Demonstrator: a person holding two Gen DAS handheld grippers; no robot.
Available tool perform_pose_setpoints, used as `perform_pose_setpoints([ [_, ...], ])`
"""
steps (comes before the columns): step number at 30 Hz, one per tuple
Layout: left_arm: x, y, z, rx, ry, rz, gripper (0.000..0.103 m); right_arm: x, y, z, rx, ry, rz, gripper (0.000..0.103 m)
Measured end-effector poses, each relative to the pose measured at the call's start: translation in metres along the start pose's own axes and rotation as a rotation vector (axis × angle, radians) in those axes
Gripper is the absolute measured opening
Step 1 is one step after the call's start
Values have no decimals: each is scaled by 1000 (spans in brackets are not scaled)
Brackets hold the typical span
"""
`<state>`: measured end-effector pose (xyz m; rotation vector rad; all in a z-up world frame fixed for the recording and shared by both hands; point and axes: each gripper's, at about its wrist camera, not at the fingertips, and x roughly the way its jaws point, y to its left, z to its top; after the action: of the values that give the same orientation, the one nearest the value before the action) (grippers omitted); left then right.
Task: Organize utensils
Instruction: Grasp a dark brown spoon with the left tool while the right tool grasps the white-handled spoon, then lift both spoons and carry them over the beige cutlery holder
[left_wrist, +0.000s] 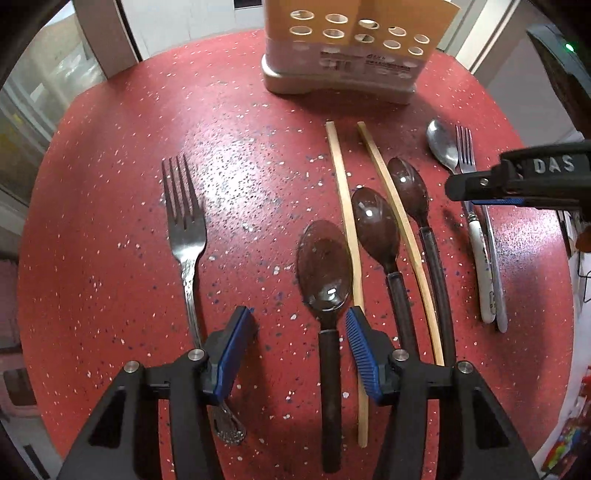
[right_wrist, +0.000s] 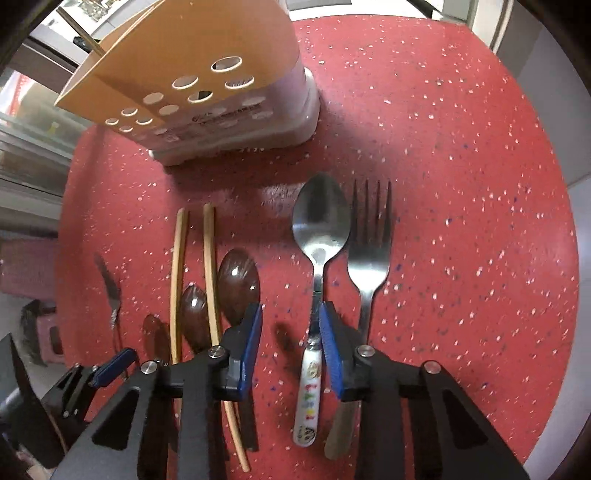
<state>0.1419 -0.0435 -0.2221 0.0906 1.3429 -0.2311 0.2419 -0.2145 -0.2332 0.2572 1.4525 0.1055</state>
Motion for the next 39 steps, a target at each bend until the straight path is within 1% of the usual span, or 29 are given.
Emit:
perform_pose_setpoints([
  [4,3,-8,7,10,3,15,75,10,7,6,0,19,-33,31],
  [6,4,-11,7,31,5,30,75,12,12,6,-14,10,-61,28],
  [8,5,-15,8,43,6,36,75,14,19,8,-27,9,-83,28],
  [10,5,-15,9,38,14,34,75,16,23,11,-14,14,-82,28],
  [12,3,-19,8,43,15,37,70,18,25,17,15,18,-70,28],
  [14,3,-22,13,50,19,34,66,18,24,25,24,24,-76,27],
  [15,3,-23,16,54,19,32,62,18,25,27,23,26,-82,25],
  [16,3,-25,18,60,20,35,61,18,27,28,19,28,-93,23],
  [17,3,-26,20,62,21,28,53,20,29,29,15,32,-108,18],
  [18,2,-28,22,66,22,28,48,20,30,29,11,31,-116,13],
  [19,2,-30,24,69,23,22,47,20,30,26,9,30,-121,9],
  [20,2,-31,27,67,23,13,47,20,28,26,15,29,-114,6],
  [22,2,-32,28,62,14,-5,43,18,25,24,29,26,-94,6],
  [23,1,-31,28,59,11,-10,33,17,24,22,28,19,-98,6],
  [24,1,-30,28,50,8,-21,33,16,21,19,28,11,-92,6],
  [27,-3,-25,26,14,-20,-64,33,9,12,12,42,-19,-28,6],
  [32,-15,-21,28,7,-64,-95,33,-7,2,2,57,-67,36,6],
  [35,-25,-14,30,-17,-87,-118,33,-17,-11,-6,72,-95,80,6],
  [39,-41,-3,33,-41,-124,-126,33,-38,-21,-9,65,-145,135,6],
])
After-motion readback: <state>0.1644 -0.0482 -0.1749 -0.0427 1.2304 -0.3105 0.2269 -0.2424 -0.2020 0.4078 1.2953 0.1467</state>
